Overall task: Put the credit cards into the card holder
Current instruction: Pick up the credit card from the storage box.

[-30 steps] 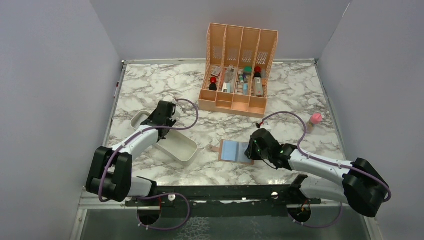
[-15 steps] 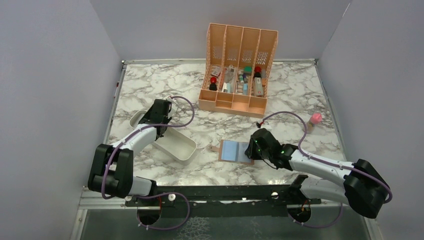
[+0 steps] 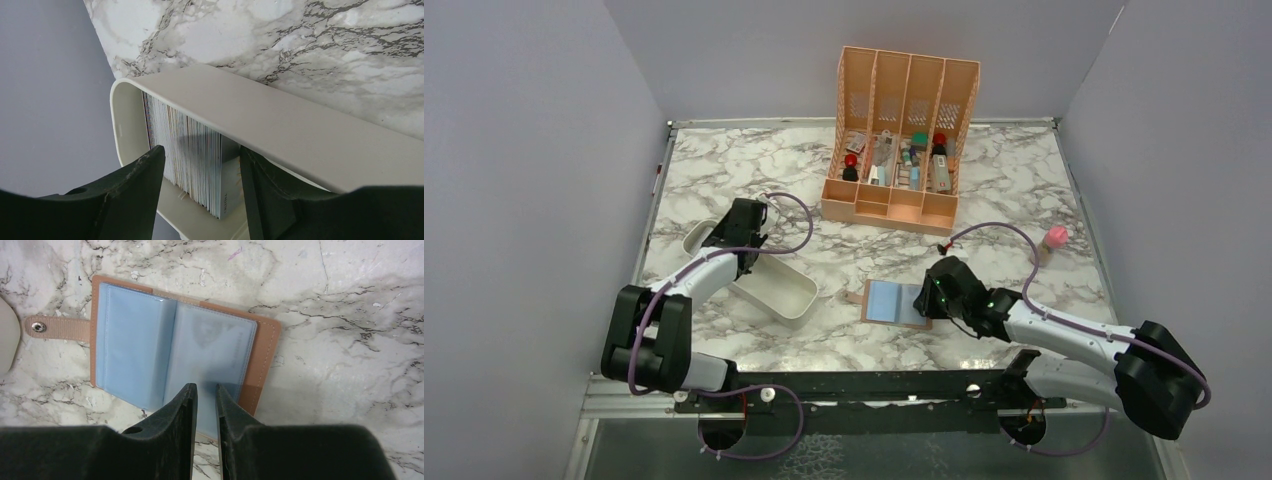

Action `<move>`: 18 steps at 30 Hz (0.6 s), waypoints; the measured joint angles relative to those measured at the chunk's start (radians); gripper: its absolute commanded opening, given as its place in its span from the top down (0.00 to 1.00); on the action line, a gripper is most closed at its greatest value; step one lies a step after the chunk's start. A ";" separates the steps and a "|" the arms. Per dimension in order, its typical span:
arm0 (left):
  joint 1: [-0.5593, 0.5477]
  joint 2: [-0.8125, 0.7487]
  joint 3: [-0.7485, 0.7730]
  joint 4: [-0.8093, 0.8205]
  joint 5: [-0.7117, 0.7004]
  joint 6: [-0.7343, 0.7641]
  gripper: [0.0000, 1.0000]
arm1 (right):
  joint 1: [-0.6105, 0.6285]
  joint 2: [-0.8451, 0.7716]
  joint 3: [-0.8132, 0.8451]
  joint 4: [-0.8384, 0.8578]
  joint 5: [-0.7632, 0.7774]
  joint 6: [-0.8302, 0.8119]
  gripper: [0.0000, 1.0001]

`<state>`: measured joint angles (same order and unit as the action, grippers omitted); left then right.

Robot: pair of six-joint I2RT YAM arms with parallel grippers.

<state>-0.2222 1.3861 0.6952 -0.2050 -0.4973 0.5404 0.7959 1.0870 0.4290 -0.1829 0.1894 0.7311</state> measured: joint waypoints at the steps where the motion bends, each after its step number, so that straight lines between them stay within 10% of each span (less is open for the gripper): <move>1: 0.000 0.002 0.000 0.000 0.000 0.000 0.40 | 0.000 0.000 0.000 0.000 0.000 0.000 0.75; 18: 0.000 0.021 0.012 -0.011 0.016 -0.008 0.68 | -0.004 -0.034 0.000 -0.021 0.000 0.000 0.75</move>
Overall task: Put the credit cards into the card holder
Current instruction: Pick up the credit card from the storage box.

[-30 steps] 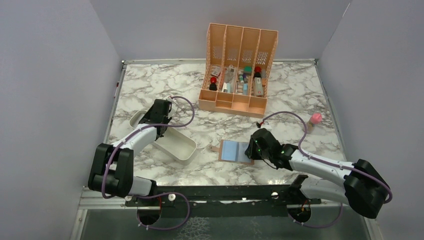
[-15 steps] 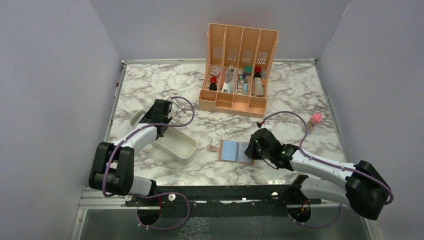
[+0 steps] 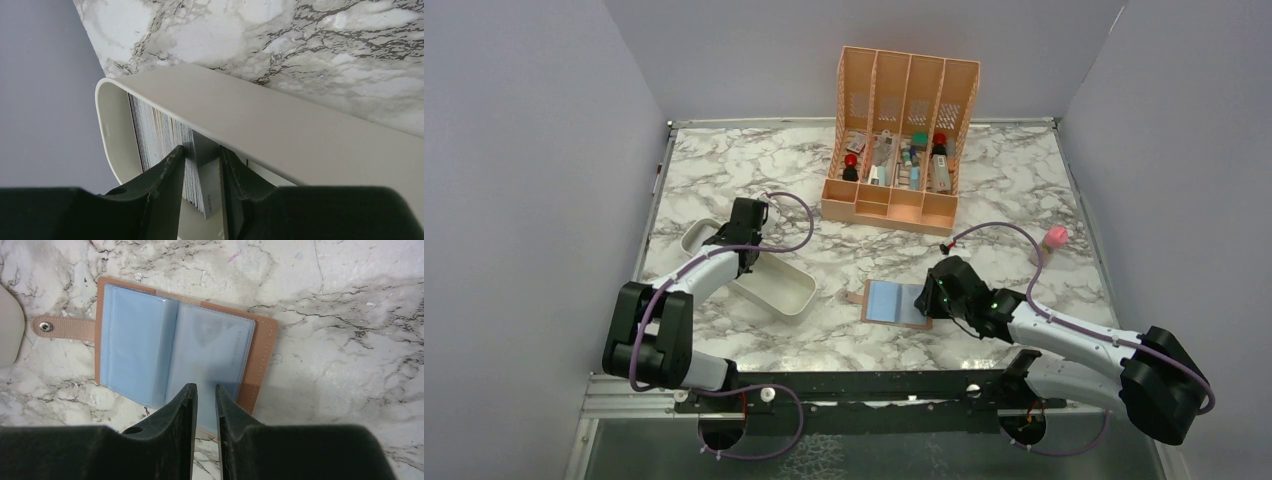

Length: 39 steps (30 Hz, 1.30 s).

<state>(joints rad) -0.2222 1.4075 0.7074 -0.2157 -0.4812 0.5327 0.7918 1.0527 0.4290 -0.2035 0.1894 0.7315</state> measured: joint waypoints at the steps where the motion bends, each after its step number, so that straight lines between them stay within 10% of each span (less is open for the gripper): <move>1: 0.000 -0.002 0.000 0.000 0.000 -0.003 0.69 | 0.000 0.000 0.000 -0.001 0.000 0.000 0.75; 18: 0.000 -0.038 0.019 -0.043 0.025 -0.032 1.00 | 0.000 0.000 0.000 -0.001 0.000 0.000 0.75; 39: 0.000 -0.267 0.196 -0.247 0.290 -0.395 1.00 | 0.000 -0.013 0.002 -0.039 -0.022 0.006 0.76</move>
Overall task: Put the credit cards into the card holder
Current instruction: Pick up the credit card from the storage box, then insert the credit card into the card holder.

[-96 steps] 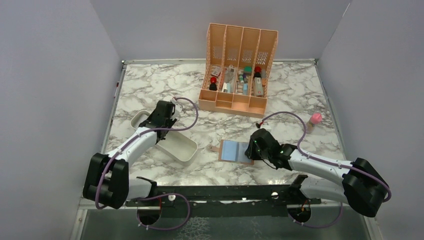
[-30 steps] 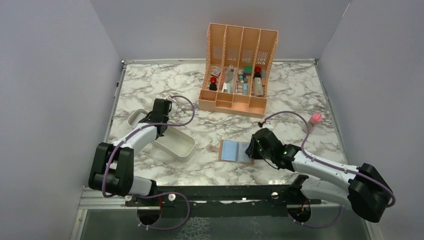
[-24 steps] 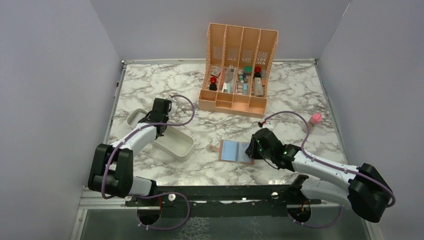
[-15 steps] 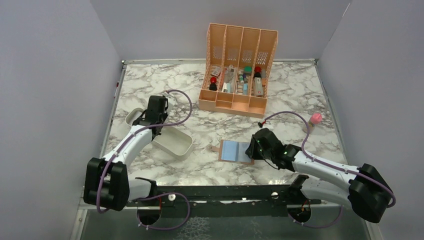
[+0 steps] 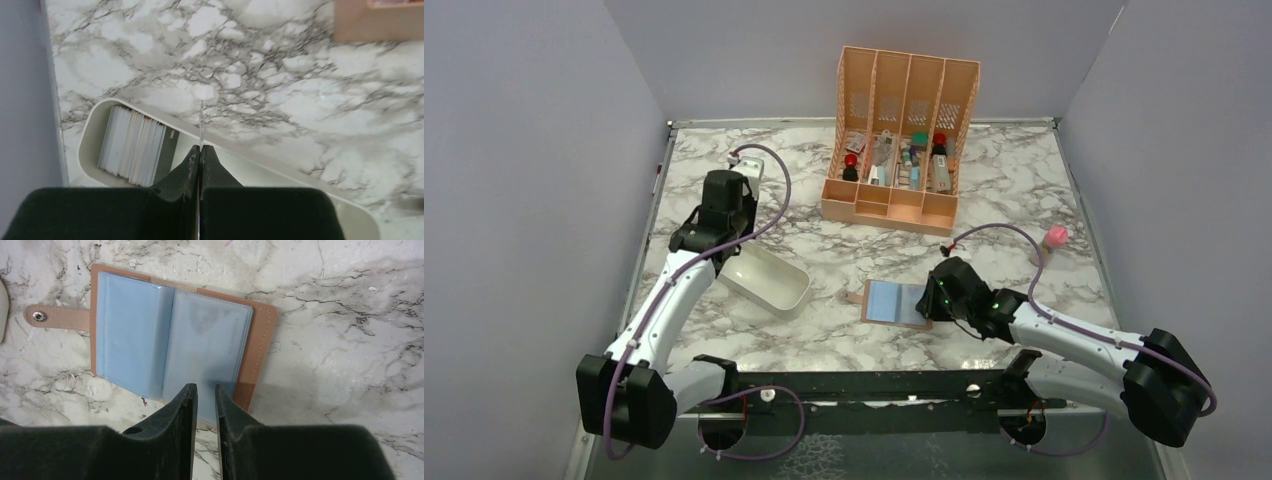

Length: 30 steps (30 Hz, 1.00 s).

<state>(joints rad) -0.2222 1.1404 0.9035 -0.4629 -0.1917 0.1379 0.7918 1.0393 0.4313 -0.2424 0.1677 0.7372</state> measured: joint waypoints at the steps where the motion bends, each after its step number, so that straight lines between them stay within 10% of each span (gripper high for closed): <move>1: 0.000 -0.006 0.021 -0.004 0.019 -0.037 1.00 | 0.000 0.000 0.001 -0.005 -0.001 0.003 0.76; 15: -0.013 -0.052 -0.020 0.105 0.568 -0.572 1.00 | 0.000 -0.052 0.032 -0.095 -0.009 0.074 0.76; 30: -0.357 0.022 -0.242 0.529 0.610 -0.927 1.00 | 0.000 0.082 0.083 -0.097 0.061 0.069 0.77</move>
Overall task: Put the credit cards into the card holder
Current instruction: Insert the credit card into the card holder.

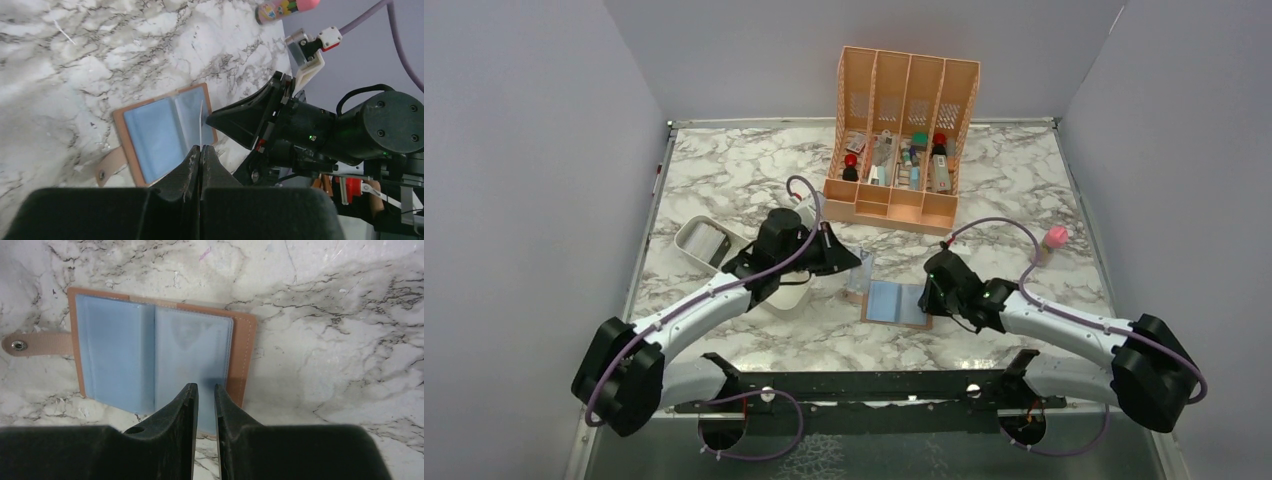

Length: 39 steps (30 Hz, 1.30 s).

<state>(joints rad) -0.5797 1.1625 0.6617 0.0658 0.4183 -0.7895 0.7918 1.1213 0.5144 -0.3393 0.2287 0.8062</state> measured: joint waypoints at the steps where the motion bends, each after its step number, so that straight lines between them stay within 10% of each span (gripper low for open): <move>1: -0.015 0.012 -0.008 0.025 -0.003 -0.013 1.00 | 0.000 0.011 0.006 0.000 0.011 -0.003 0.77; 16: -0.251 0.353 -0.022 0.271 -0.146 -0.143 1.00 | 0.000 0.064 -0.007 0.009 0.059 -0.011 0.78; 39: -0.289 0.497 -0.022 0.393 -0.203 -0.179 1.00 | 0.000 0.063 -0.024 0.057 0.057 -0.013 0.78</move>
<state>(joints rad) -0.8684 1.6592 0.6395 0.4587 0.2150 -0.9684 0.7918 1.1839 0.4900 -0.2825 0.2855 0.7929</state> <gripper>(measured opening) 0.008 0.221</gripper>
